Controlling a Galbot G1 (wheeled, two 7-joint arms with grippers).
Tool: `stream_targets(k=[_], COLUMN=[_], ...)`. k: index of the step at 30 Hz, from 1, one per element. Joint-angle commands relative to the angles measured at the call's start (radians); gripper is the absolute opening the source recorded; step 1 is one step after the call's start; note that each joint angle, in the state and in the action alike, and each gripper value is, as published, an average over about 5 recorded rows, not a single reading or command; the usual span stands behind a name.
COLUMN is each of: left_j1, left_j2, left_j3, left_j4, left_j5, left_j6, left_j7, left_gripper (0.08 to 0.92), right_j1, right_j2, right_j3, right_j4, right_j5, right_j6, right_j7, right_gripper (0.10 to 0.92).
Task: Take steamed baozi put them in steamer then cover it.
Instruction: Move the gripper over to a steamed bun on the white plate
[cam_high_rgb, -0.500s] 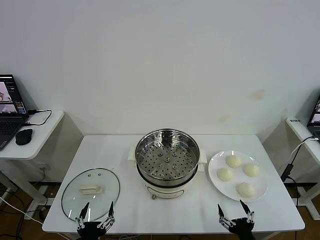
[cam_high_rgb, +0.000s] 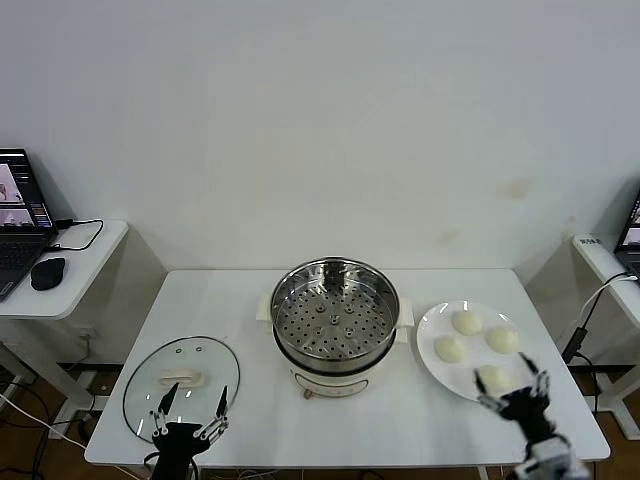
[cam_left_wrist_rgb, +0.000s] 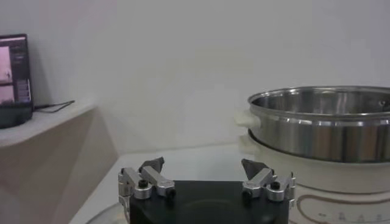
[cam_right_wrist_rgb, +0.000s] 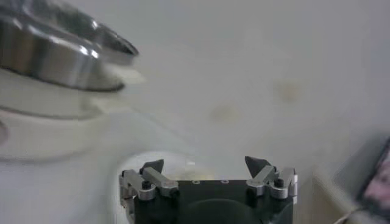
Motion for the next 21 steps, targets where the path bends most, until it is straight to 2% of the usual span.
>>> stream_targets(k=[1,6,11,21], left_j1=[-0.018,-0.027,-0.021,-0.007], left_j2=[0.012,0.003,-0.002,-0.006], left_j3=[-0.01,-0.01,-0.011,-0.031], left_j4=[0.001,0.01,0.002,0.001], left_j5=[0.029,0.036,0.049,0.057], left_j6=[0.013,0.011,0.01,0.003], left_j7=[0.009,-0.016,-0.021,-0.034], left_gripper=[0.823,0.823,0.823,0.823], right_j1=[0.092,0.23,0.5,1.147], right_j2=[-0.198,-0.393,-0.519,-0.557], right_j3=[0.091,-0.005,-0.256,-0.921], right_j4=[-0.03,-0.112,-0.24,-0.558], right_j5=[-0.093,-0.143,-0.183,-0.141], right_j6=[-0.084,-0.145,-0.134,-0.033], right_j7=[-0.079,-0.266,-0.438,-0.74], right_gripper=[0.823,0.823,0.823,0.823])
